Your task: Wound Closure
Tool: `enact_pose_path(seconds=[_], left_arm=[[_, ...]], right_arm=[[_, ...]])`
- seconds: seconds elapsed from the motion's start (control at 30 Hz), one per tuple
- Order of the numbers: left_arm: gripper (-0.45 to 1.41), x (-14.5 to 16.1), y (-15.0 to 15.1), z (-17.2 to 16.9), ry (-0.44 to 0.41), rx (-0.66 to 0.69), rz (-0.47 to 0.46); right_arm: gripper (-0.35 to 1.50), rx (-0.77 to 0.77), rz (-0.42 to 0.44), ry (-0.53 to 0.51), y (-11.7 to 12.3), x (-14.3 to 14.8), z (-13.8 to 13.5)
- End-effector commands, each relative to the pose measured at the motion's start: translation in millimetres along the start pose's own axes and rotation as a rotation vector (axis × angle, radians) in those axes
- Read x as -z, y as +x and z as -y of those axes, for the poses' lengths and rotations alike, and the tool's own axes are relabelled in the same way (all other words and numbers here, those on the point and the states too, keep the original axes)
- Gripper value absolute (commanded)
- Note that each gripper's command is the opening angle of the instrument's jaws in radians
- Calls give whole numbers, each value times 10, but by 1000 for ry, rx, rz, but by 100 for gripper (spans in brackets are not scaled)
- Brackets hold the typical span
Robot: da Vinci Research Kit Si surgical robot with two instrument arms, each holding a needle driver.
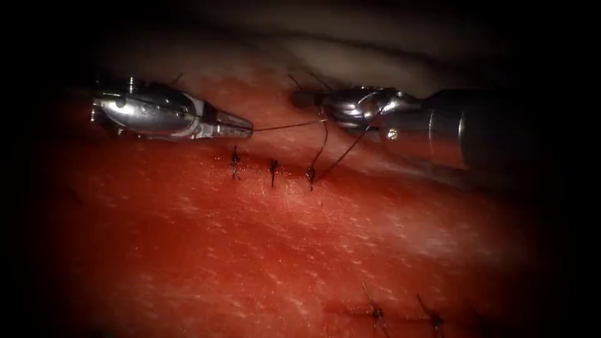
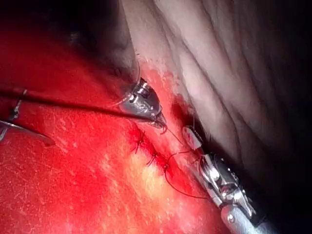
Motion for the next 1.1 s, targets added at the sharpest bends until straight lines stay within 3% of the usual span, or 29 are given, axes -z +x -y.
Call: enact_pose_path(seconds=[0.03,0.43,0.73,1.1], left_arm=[[-35,-9,-9,14,10,4,13],[-35,2,-34,108,64,47,38],[-35,42,-1,169,101,101,31],[-35,91,23,221,147,120,12]], right_arm=[[-35,1,-16,25,-4,10,11],[-35,48,-19,116,-52,39,28],[-35,112,-2,183,-100,64,38],[-35,190,-19,209,-117,80,45]])
